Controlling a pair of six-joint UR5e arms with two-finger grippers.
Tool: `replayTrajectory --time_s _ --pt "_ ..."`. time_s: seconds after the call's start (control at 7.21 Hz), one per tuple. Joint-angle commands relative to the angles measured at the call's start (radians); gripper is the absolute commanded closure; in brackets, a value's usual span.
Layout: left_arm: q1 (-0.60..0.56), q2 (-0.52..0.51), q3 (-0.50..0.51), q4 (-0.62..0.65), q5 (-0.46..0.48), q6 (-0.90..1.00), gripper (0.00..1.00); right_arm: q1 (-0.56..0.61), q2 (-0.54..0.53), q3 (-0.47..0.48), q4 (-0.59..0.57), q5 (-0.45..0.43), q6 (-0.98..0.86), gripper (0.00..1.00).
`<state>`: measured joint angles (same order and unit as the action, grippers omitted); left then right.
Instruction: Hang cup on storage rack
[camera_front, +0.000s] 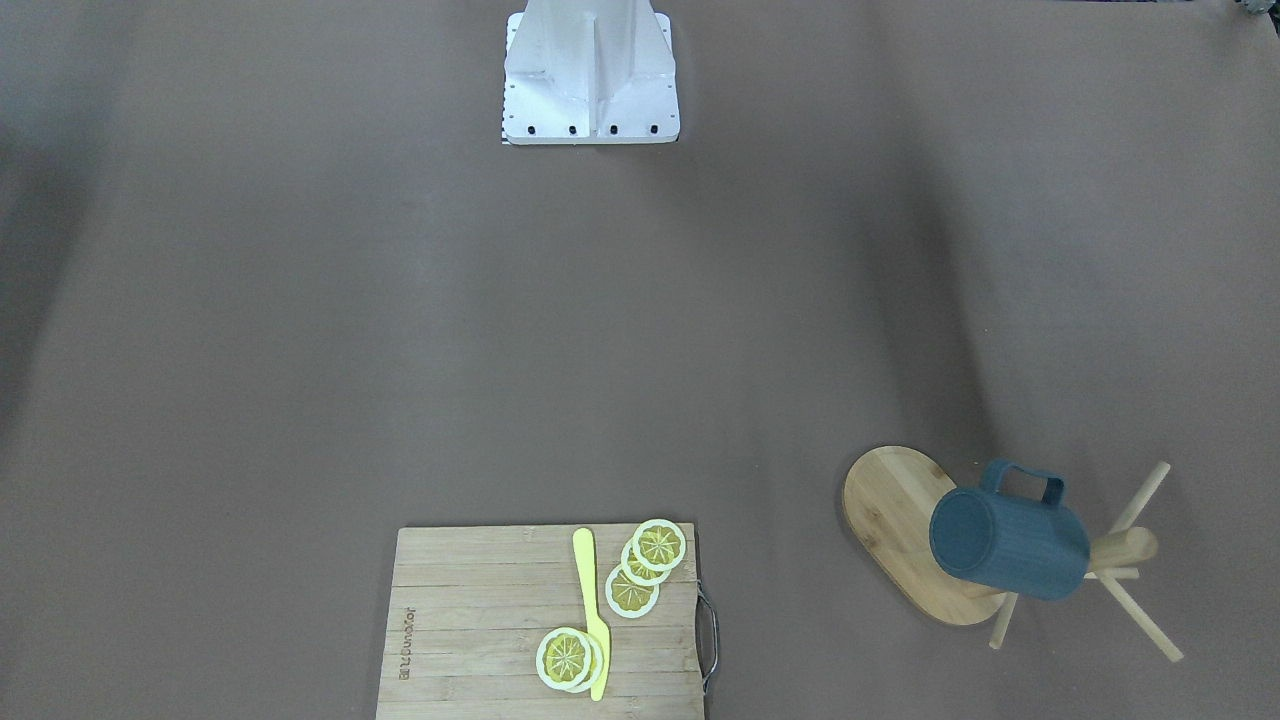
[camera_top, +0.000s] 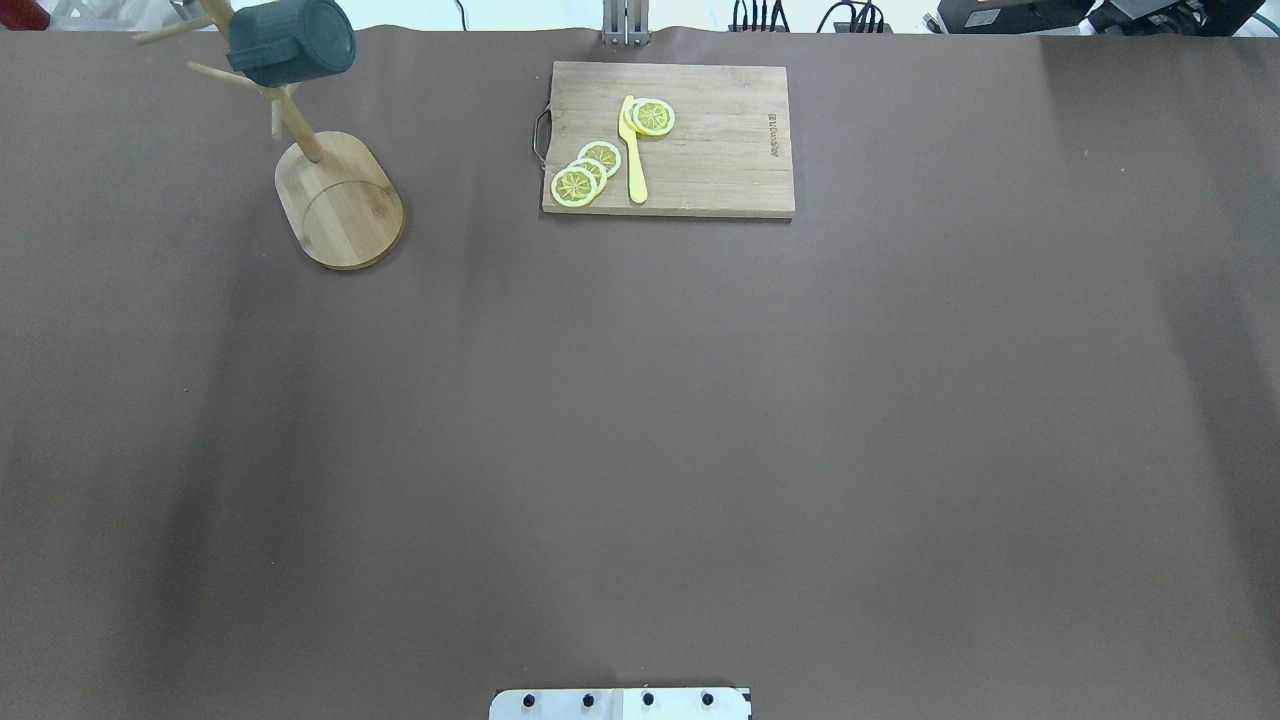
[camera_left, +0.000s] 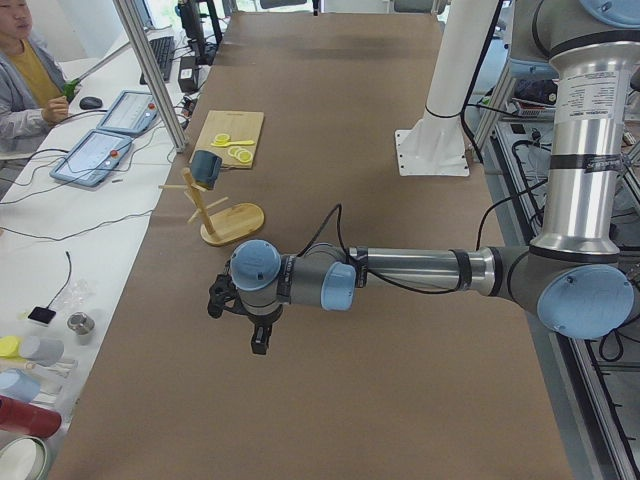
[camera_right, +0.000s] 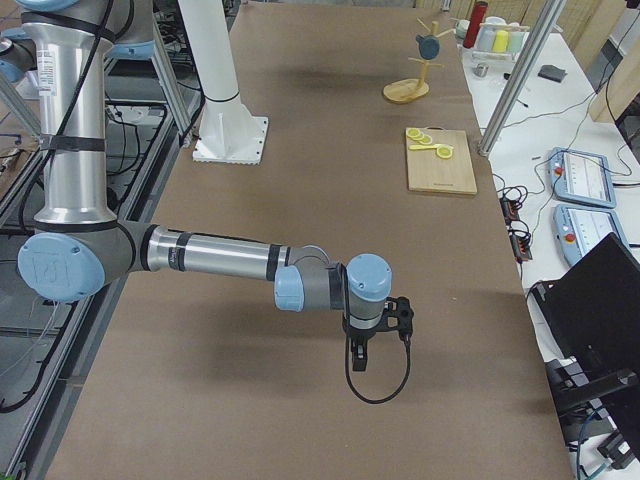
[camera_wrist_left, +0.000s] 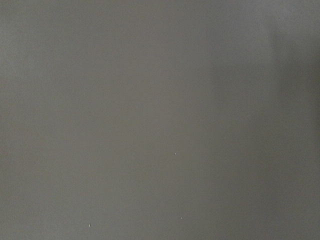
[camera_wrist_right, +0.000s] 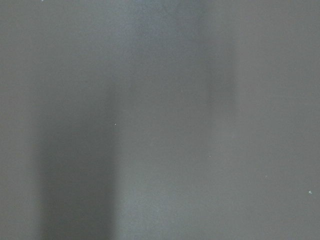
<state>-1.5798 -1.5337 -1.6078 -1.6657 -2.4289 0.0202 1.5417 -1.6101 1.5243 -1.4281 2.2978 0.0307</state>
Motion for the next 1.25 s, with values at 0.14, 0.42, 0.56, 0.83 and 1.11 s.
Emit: replayTrajectory --time_s 0.14,0.42,0.56,0.83,1.11 --pt "-0.003 0.107 -0.052 -0.045 0.034 0.020 0.02 0.000 -0.005 -0.003 0.000 0.009 0.000 0.00" --pt "0.004 0.096 -0.047 -0.037 0.088 0.017 0.02 0.000 -0.007 -0.001 0.000 0.009 0.000 0.00" --pt "0.006 0.096 -0.038 -0.036 0.086 0.009 0.02 0.000 -0.005 -0.007 0.000 0.008 0.000 0.00" --pt "0.007 0.096 -0.037 -0.023 0.086 0.007 0.02 0.000 -0.008 -0.010 0.000 0.008 0.000 0.00" --pt "0.009 0.069 -0.040 0.087 0.042 0.007 0.02 0.000 -0.014 -0.009 0.000 0.008 0.000 0.00"
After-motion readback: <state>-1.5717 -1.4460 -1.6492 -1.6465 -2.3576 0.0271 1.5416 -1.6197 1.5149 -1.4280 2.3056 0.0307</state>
